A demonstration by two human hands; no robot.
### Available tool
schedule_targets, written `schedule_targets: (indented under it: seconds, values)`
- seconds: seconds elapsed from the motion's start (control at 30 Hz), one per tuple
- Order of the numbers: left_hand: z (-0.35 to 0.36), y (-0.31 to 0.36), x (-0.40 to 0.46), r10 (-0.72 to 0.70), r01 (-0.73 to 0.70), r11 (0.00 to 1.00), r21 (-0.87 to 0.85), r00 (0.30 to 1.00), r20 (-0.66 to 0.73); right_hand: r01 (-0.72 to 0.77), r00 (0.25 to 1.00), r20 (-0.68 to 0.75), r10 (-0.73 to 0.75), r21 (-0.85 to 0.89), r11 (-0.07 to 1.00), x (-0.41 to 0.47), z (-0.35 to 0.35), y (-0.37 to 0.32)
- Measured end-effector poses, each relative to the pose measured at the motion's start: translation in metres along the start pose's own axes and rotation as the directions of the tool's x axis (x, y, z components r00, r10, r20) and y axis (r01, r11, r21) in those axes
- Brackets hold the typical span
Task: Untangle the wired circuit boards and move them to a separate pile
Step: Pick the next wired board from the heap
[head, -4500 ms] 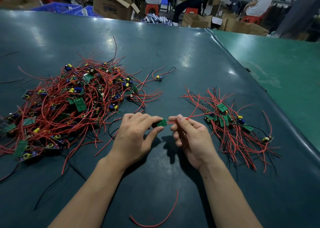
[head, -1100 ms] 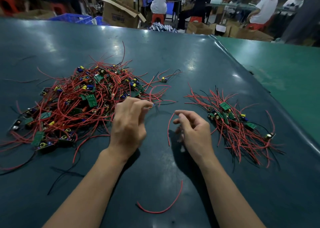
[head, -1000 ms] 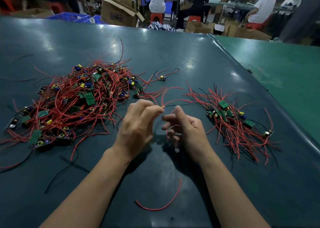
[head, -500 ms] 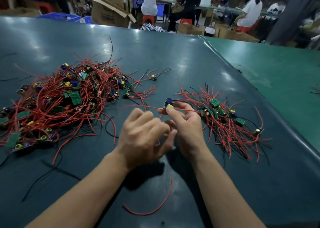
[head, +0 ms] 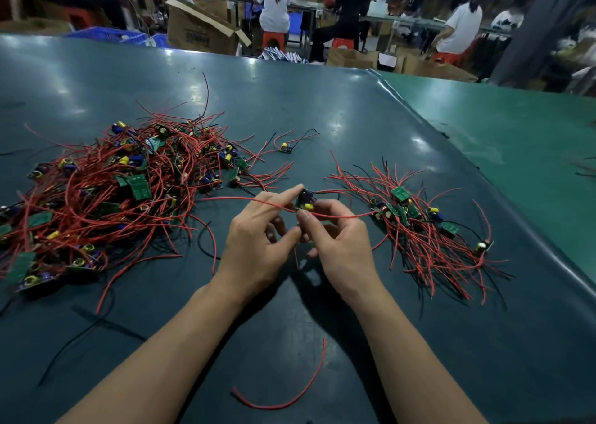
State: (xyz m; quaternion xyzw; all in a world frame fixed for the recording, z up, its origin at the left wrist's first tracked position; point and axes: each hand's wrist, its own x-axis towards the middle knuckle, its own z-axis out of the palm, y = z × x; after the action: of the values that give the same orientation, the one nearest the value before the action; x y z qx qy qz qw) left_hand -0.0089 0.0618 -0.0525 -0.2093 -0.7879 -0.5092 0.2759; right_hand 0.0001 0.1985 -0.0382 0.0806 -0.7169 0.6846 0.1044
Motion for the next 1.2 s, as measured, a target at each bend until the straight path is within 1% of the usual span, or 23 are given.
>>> schedule_targets:
  seconds: [0.07, 0.13, 0.2, 0.23, 0.3, 0.4, 0.47, 0.5, 0.57, 0.63, 0.7, 0.77, 0.8, 0.83, 0.87, 0.9, 0.93, 1.0, 1.03, 1.13, 1.2]
  values:
    - [-0.002, 0.002, 0.001, -0.037, 0.036, 0.999, -0.009, 0.998, -0.047, 0.013, 0.999, 0.041, -0.012, -0.034, 0.999, -0.001, -0.001, 0.000]
    - [-0.003, 0.006, 0.002, -0.112, 0.108, 0.993, -0.052, 0.991, -0.068, 0.003, 0.996, 0.086, 0.005, -0.099, 0.995, -0.003, -0.001, 0.000]
    - [-0.003, 0.010, 0.003, -0.215, 0.204, 0.968, -0.145, 0.975, -0.064, -0.032, 0.992, 0.119, 0.040, -0.063, 0.998, -0.004, 0.000, 0.002]
    - [-0.003, 0.010, 0.003, -0.259, 0.244, 0.944, -0.224, 0.965, -0.042, -0.054, 0.990, 0.127, 0.056, -0.017, 0.998, -0.005, 0.001, 0.002]
    - [-0.005, 0.008, 0.003, -0.318, 0.310, 0.866, -0.391, 0.947, 0.047, -0.087, 0.991, 0.108, 0.079, 0.070, 0.994, -0.004, 0.002, 0.001]
    - [-0.010, 0.004, 0.002, -0.364, 0.429, 0.737, -0.522, 0.903, 0.228, -0.082, 0.994, 0.088, 0.065, 0.206, 0.975, -0.003, -0.002, -0.003]
    - [-0.012, 0.001, 0.003, -0.406, 0.503, 0.650, -0.569, 0.864, 0.299, -0.007, 0.995, 0.100, -0.011, 0.179, 0.984, -0.004, -0.003, -0.005]
    - [-0.012, -0.001, 0.003, -0.423, 0.520, 0.627, -0.580, 0.853, 0.308, 0.029, 0.993, 0.112, -0.045, 0.147, 0.989, -0.006, -0.002, -0.006]
    - [-0.012, -0.003, 0.003, -0.440, 0.517, 0.631, -0.578, 0.853, 0.281, 0.055, 0.992, 0.111, -0.066, 0.103, 0.993, -0.009, 0.000, -0.007]
    - [-0.012, 0.000, 0.002, -0.434, 0.482, 0.671, -0.564, 0.872, 0.229, 0.045, 0.998, 0.051, -0.048, 0.076, 0.996, -0.006, 0.002, -0.005]
    - [-0.009, 0.002, 0.002, -0.408, 0.454, 0.733, -0.507, 0.889, 0.206, 0.017, 1.000, 0.018, -0.017, 0.031, 0.999, 0.001, 0.002, -0.004]
    - [-0.007, 0.005, 0.008, -0.378, 0.428, 0.809, -0.404, 0.904, 0.200, 0.029, 0.998, 0.054, -0.026, -0.068, 0.997, 0.011, 0.000, -0.004]
    - [-0.007, 0.006, 0.014, -0.378, 0.417, 0.826, -0.379, 0.909, 0.177, 0.041, 0.995, 0.095, -0.030, -0.115, 0.992, 0.016, 0.000, -0.005]
    - [-0.007, 0.005, 0.022, -0.403, 0.422, 0.817, -0.393, 0.905, 0.136, 0.042, 0.991, 0.132, -0.024, -0.137, 0.990, 0.023, 0.000, -0.006]
    - [-0.007, 0.003, 0.031, -0.440, 0.438, 0.787, -0.434, 0.892, 0.103, 0.034, 0.989, 0.150, -0.012, -0.143, 0.989, 0.031, 0.001, -0.007]
    - [-0.008, 0.001, 0.038, -0.461, 0.445, 0.767, -0.462, 0.883, 0.086, 0.021, 0.990, 0.142, -0.001, -0.140, 0.990, 0.039, 0.001, -0.007]
    - [-0.007, 0.000, 0.044, -0.456, 0.439, 0.768, -0.467, 0.886, 0.082, 0.004, 0.993, 0.113, 0.010, -0.126, 0.992, 0.047, 0.001, -0.007]
    - [-0.001, -0.003, 0.049, -0.442, 0.422, 0.781, -0.460, 0.894, 0.070, -0.044, 0.997, 0.055, 0.047, -0.055, 0.998, 0.057, 0.003, -0.004]
    - [0.001, -0.007, 0.048, -0.457, 0.424, 0.774, -0.470, 0.888, 0.049, -0.073, 0.996, 0.043, 0.073, -0.006, 0.997, 0.059, 0.004, -0.002]
    - [0.006, -0.016, 0.042, -0.555, 0.466, 0.686, -0.559, 0.832, 0.011, -0.107, 0.994, 0.034, 0.104, 0.124, 0.987, 0.056, 0.007, 0.009]
    - [0.009, -0.020, 0.040, -0.581, 0.481, 0.644, -0.595, 0.814, 0.030, -0.091, 0.995, -0.022, 0.097, 0.200, 0.976, 0.055, 0.004, 0.014]
